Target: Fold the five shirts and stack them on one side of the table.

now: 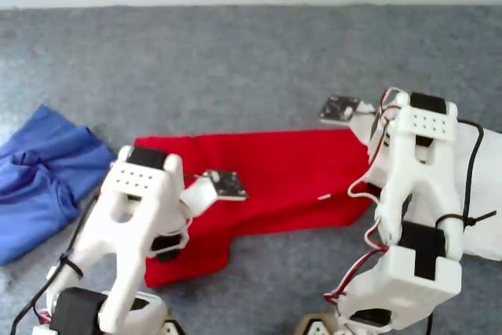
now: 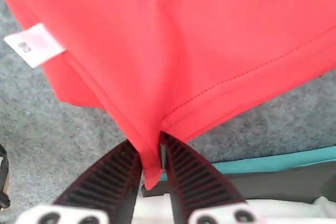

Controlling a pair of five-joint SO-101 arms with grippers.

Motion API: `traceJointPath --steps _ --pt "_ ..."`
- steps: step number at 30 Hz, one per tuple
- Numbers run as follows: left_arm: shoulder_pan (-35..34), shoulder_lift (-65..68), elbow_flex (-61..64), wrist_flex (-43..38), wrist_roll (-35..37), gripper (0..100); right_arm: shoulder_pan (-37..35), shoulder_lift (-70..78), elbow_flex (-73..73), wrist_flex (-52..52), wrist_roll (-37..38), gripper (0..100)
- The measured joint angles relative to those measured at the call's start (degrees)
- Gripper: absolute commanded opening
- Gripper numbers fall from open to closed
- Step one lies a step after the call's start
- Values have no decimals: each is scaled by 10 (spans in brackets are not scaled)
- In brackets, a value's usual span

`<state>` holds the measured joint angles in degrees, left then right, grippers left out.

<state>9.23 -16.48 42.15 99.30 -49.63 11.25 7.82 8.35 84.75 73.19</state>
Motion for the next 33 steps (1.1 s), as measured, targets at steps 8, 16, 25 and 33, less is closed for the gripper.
traceJointPath --steps 8,16,25,33 --pt "0 -4 2 0 -4 160 4 0 0 0 4 262" --pt "1 -4 0 0 25 156 36 0 -20 19 -38 279" --pt "-68 -4 -157 0 86 157 24 0 -174 64 -133 278" --pt "-134 -4 -295 -17 124 155 -57 0 -198 18 -271 244"
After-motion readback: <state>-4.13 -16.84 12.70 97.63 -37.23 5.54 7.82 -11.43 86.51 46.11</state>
